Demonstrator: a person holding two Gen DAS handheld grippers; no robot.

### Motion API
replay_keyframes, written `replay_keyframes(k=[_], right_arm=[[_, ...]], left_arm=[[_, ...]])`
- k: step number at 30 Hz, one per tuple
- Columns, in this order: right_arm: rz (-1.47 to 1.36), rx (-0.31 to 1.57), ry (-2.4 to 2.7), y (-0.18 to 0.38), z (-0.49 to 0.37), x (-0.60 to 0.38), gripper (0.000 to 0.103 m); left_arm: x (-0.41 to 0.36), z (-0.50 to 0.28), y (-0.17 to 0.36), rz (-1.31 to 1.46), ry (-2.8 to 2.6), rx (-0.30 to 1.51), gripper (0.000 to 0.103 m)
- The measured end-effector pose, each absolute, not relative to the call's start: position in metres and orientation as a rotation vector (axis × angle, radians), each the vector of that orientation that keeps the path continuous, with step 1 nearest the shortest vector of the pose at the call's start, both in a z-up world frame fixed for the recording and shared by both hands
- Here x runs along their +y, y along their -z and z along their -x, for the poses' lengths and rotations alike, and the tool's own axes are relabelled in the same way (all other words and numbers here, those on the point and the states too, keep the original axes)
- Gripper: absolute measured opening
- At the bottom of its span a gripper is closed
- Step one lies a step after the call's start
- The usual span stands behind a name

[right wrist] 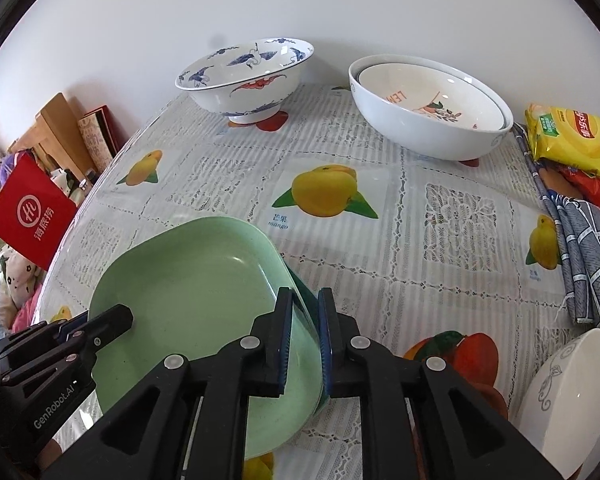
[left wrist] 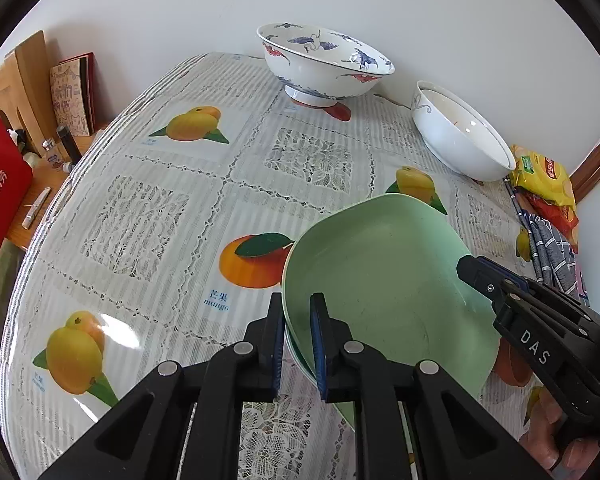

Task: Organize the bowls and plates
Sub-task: 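Lower the light-green plate onto the light-blue plate and open both grippers, then close the right gripper on a brown clay dish rim while the left gripper grasps another brown dish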

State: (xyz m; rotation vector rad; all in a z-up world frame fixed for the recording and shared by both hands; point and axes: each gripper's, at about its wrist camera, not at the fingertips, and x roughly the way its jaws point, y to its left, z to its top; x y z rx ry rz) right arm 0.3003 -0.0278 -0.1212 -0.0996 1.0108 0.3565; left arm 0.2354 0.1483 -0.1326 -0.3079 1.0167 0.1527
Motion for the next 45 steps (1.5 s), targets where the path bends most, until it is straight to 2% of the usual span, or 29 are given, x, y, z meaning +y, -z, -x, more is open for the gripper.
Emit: replay_keyframes(k=[13, 17, 29, 34, 39, 45], right_arm=[[0.084, 0.988, -0.351, 0.111, -0.276, -0.047, 0.018], [0.078, 1.004, -0.345, 0.116, -0.264, -0.052, 0.018], [0.044, 0.963, -0.323, 0.095, -0.222, -0.076, 0.019], [0.019, 0.905, -0.262, 0.074, -0.198, -0.110, 0.042], [-0.013, 0.832, -0.178, 0.052, -0.174, -0.153, 0.049], [-0.068, 0.750, -0.072, 0.034, -0.143, -0.211, 0.061]], left_arm=[[0.139, -0.229, 0.134, 0.289, -0.119, 1.032, 0.021], [0.135, -0.224, 0.134, 0.304, -0.095, 1.060, 0.029], [0.115, -0.197, 0.111, 0.247, -0.090, 1.037, 0.030], [0.093, -0.186, 0.091, 0.214, -0.059, 0.995, 0.030], [0.062, -0.175, 0.069, 0.181, -0.007, 0.947, 0.038], [0.020, -0.163, 0.052, 0.131, 0.051, 0.907, 0.039]])
